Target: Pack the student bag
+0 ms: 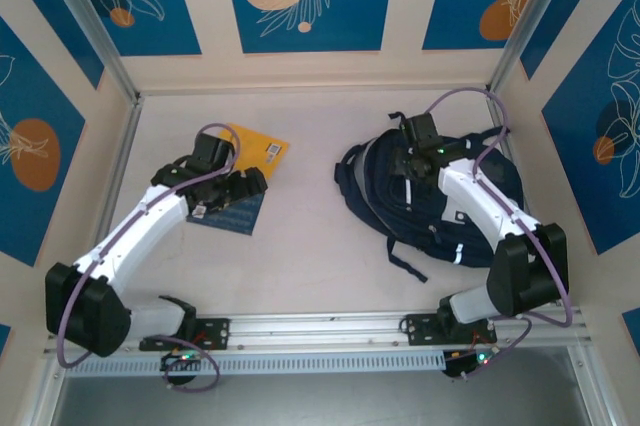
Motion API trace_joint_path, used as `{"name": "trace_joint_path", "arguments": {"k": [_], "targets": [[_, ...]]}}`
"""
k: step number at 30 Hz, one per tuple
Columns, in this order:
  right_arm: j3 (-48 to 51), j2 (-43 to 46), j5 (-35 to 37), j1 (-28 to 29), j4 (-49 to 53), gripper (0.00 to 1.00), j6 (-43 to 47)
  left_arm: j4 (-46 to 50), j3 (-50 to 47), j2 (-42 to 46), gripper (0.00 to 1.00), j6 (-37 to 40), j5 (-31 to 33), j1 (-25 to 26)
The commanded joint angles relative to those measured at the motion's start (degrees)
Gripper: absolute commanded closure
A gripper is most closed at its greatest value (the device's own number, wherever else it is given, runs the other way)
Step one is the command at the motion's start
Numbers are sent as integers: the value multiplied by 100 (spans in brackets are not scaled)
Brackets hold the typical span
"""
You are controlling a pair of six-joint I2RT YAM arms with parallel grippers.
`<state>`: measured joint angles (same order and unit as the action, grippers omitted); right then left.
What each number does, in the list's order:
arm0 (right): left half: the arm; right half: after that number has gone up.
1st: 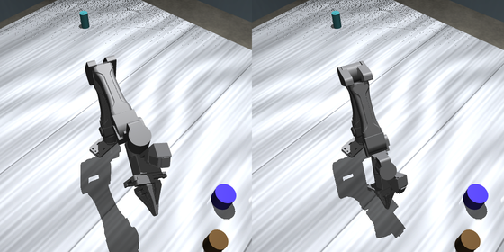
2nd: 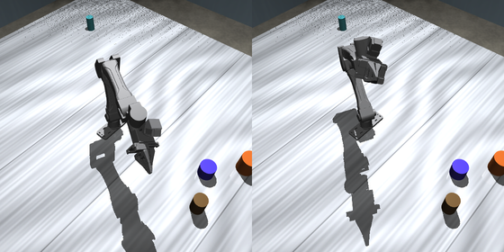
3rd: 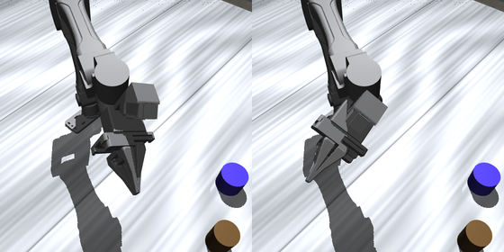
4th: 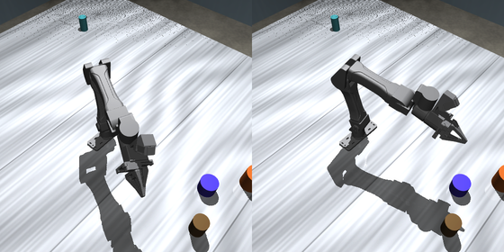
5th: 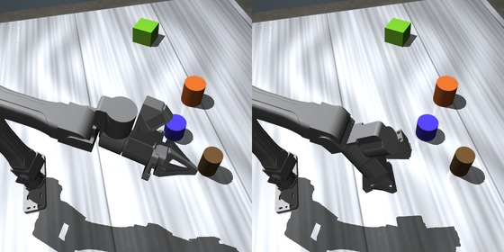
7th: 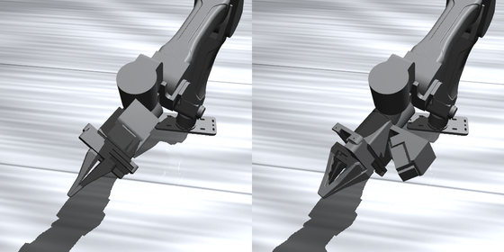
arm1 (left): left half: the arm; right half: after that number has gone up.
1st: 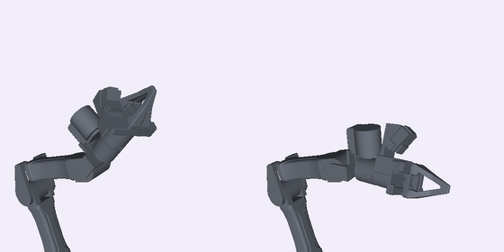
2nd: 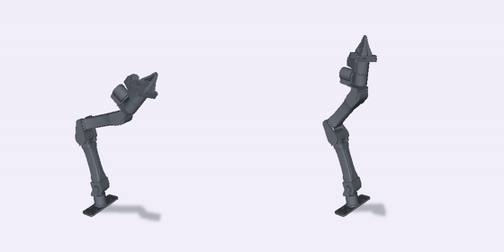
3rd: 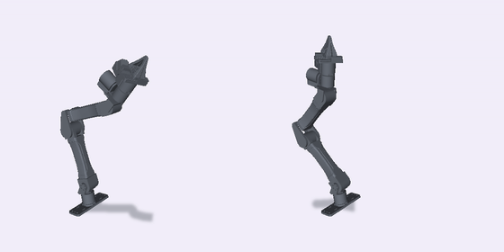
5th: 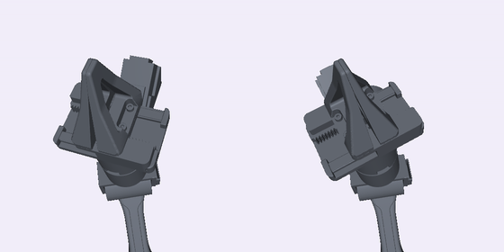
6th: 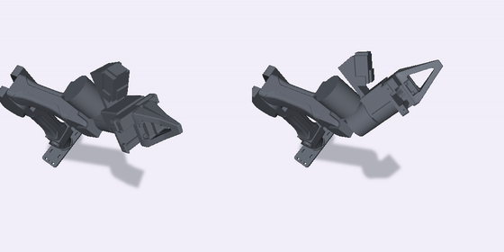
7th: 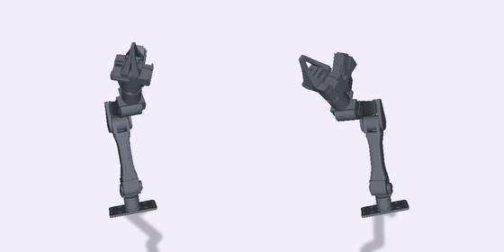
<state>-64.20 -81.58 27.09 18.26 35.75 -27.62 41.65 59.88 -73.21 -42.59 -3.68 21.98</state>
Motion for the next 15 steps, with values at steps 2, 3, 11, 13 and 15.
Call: {"name": "trace_joint_path", "arguments": {"k": [2,3,11,13,15], "targets": [[-224,460,991,624,229,33,458,38,-198,-375,6,-881,287,-2],[-220,545,1018,777,214,34,515,-73,-243,-490,6,-1016,257,35],[635,1671,-511,1442,-481,42,571,-536,205,-1470,7,-1175,696,276],[866,1916,-918,1479,-621,44,448,-668,369,-1733,8,-1111,886,284],[1062,2097,-1174,1487,-689,46,310,-761,474,-2034,8,-1008,1073,302]]}}
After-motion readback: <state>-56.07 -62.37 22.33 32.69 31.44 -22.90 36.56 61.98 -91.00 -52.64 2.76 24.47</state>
